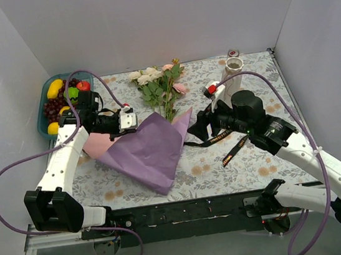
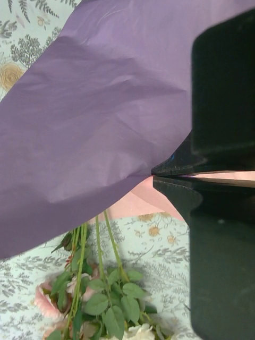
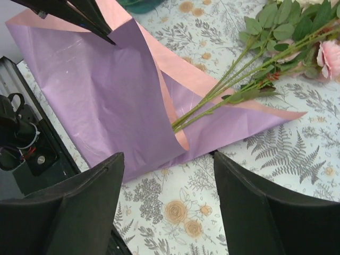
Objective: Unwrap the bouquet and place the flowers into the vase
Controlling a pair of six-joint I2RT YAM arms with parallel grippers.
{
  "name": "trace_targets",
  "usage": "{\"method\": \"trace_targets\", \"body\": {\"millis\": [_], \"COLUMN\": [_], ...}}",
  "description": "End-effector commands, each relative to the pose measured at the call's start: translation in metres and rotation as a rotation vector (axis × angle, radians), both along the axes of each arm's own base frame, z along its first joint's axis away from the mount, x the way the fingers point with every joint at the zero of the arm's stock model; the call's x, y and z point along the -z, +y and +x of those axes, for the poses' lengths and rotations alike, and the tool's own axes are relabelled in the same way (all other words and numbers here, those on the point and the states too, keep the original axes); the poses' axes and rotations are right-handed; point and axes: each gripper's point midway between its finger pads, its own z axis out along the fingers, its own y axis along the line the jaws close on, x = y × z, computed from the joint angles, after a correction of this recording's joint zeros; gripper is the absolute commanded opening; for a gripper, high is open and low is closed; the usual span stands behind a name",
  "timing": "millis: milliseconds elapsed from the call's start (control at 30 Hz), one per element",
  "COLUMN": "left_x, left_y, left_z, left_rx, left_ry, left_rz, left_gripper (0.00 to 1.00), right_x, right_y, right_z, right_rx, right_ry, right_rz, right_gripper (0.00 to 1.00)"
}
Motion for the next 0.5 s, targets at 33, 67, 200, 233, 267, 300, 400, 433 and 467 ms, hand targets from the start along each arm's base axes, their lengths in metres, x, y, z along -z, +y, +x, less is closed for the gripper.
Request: {"method": "trace_targets", "body": {"millis": [33, 67, 200, 233, 267, 300, 400, 433, 467], "left_x": [-0.022, -0.021, -0.018, -0.017, -0.016, -0.015, -0.012, -0.013, -0.013], "left_y": [-0.006, -0.007, -0.007, -0.006, -0.006, -0.005, -0.005, -0.005, -0.005], "left_z": [0.015, 0.013, 0.012, 0.012, 0.011, 0.011, 0.010, 0.010, 0.010], "left_rx": [0.046, 0.052, 0.050, 0.053, 0.054, 0.052, 0.054, 0.053, 0.054], "left_ry": [-0.112, -0.109, -0.111, -0.113, -0.107, -0.103, -0.093, -0.096, -0.098], "left_rz": [-0.025, -0.026, -0.028, -0.025, -0.022, -0.019, -0.016, -0.016, -0.017], "left_gripper": [0.00, 0.00, 0.00, 0.00, 0.00, 0.00, 0.00, 0.00, 0.00], "right_x": [-0.047, -0.046, -0.055, -0.053, -0.046, -0.042, -0.037, -0.036, -0.035], "right_y": [0.020, 0.025, 0.042, 0.047, 0.053, 0.055, 0.062, 0.066, 0.073], "right_z": [0.007, 0.008, 0.008, 0.004, 0.008, 0.011, 0.024, 0.020, 0.023], "right_rx": [-0.105, -0.127, -0.258, -0.304, -0.326, -0.334, -0.334, -0.385, -0.412], "right_ry": [-0.134, -0.133, -0.152, -0.149, -0.156, -0.162, -0.196, -0.208, -0.215], "right_rz": [0.118, 0.126, 0.153, 0.152, 0.132, 0.123, 0.103, 0.104, 0.112], "right_gripper": [0.81, 0.82, 0.84, 0.84, 0.83, 0.83, 0.82, 0.82, 0.81]}}
